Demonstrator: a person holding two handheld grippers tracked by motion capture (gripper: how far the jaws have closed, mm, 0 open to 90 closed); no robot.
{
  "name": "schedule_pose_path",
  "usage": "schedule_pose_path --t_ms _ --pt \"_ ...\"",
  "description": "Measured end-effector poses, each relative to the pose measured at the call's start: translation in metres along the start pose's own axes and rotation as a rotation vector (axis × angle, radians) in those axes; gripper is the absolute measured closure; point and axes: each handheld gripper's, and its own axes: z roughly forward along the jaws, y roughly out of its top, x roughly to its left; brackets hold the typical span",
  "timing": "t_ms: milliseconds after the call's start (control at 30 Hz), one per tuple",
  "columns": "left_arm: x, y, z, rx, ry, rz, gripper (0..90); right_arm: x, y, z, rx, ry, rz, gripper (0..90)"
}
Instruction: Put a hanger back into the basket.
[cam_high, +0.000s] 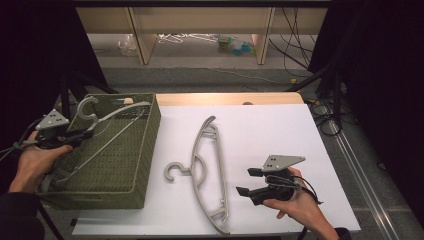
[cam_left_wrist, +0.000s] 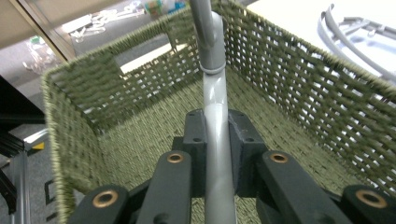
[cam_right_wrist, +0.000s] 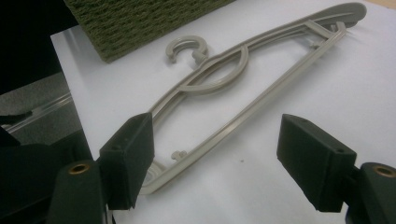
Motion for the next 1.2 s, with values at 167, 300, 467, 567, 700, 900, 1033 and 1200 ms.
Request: schedule_pose_path --t_ms 167,300,467,567,700,900,1033,1200 --pt "0.003 -0.006 0.015 0.102 0.003 0.012 78.2 0.000 0.000 0.000 -0.001 0.001 -0.004 28.5" --pt "0.007 -0.016 0.026 0.145 0.022 -0.028 78.2 0.000 0.000 -0.001 0.001 0.002 0.000 28.5" --pt "0.012 -0.027 0.029 0.156 0.059 -0.107 77.4 0.000 0.000 0.000 0.004 0.004 0.001 28.5" --pt "0.016 -0.032 0.028 0.157 0.076 -0.158 76.2 0.000 0.000 0.001 0.004 0.004 -0.005 28.5" --pt "0.019 -0.032 0.026 0.166 0.150 -0.202 68.5 0.000 -0.001 0.001 0.003 0.003 -0.001 28.5" --pt "0.019 -0.033 0.017 0.107 0.227 -0.290 54.3 0.000 -0.002 0.002 0.006 0.001 0.003 28.5" --pt "0.018 -0.032 0.009 0.068 0.252 -0.309 49.3 -0.001 -0.002 0.002 0.012 0.003 0.004 28.5" --pt "0.014 -0.029 -0.003 0.037 0.250 -0.291 47.4 -0.001 -0.002 0.003 0.014 0.010 0.006 28.5"
